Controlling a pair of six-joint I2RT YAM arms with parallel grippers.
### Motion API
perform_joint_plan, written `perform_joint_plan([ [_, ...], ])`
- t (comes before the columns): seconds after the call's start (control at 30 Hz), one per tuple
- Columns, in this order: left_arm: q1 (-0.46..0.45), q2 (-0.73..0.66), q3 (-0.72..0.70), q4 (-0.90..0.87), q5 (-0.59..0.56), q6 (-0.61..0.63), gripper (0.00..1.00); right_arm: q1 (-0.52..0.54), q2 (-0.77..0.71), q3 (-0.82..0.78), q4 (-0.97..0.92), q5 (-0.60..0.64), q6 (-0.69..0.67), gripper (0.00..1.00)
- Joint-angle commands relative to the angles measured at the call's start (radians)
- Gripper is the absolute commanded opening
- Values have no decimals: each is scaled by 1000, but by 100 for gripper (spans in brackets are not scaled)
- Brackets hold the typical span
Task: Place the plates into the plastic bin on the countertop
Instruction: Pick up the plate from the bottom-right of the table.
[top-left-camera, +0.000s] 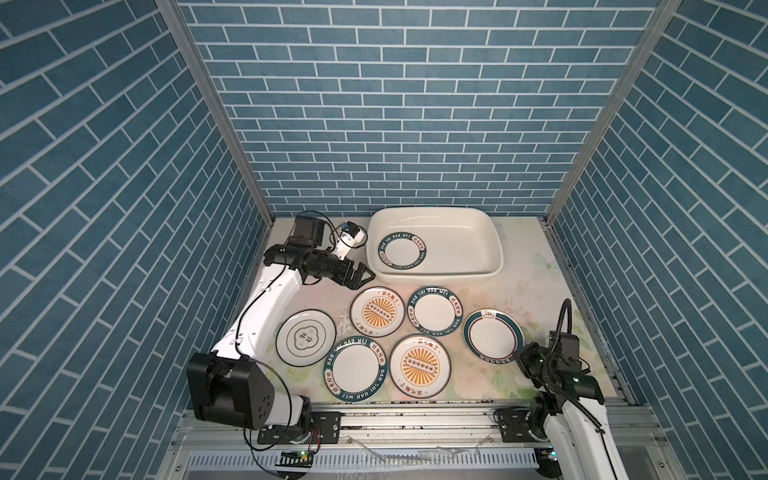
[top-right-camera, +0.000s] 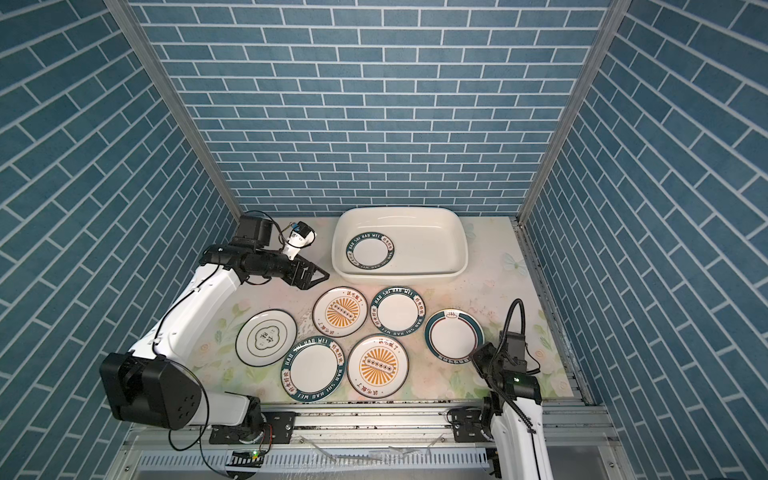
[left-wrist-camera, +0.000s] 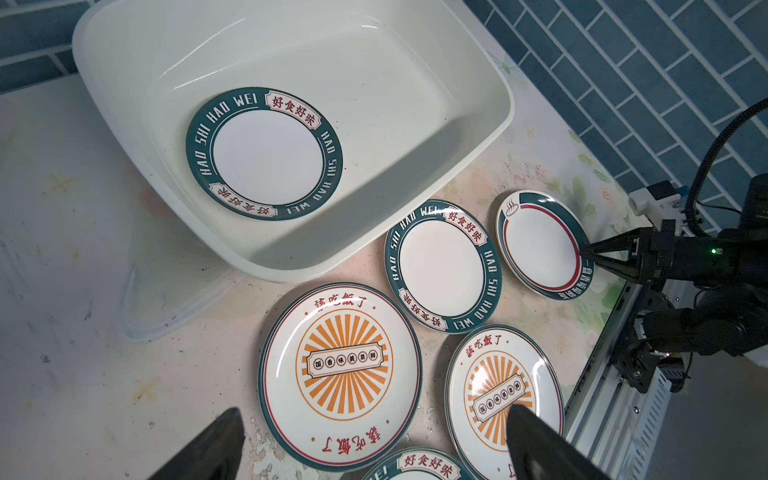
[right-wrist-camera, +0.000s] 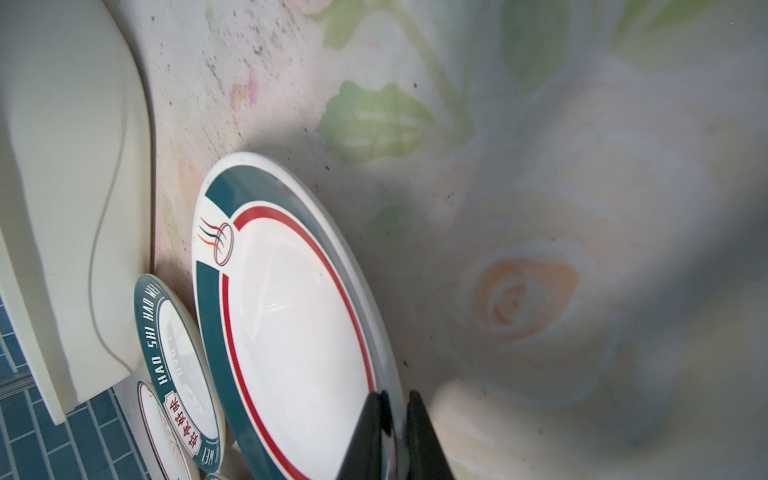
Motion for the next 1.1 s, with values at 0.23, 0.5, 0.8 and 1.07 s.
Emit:
perform_joint_plan([
  [0.23,-13,5,35,-32,-7,4,100,-5,-51,6,-101,-2,-24,9],
  [0.5,-13,9,71,-60,-16,11,100,-5,-75,52,-131,-3,-30,6],
  [0.8,-13,1,87,-75,-23,17,100,-6,-83,87,-151,-6,-39,3],
  [1.07,-12,-5,93,-82,-33,21,100,-5,-49,171,-183,-3,-90,3],
])
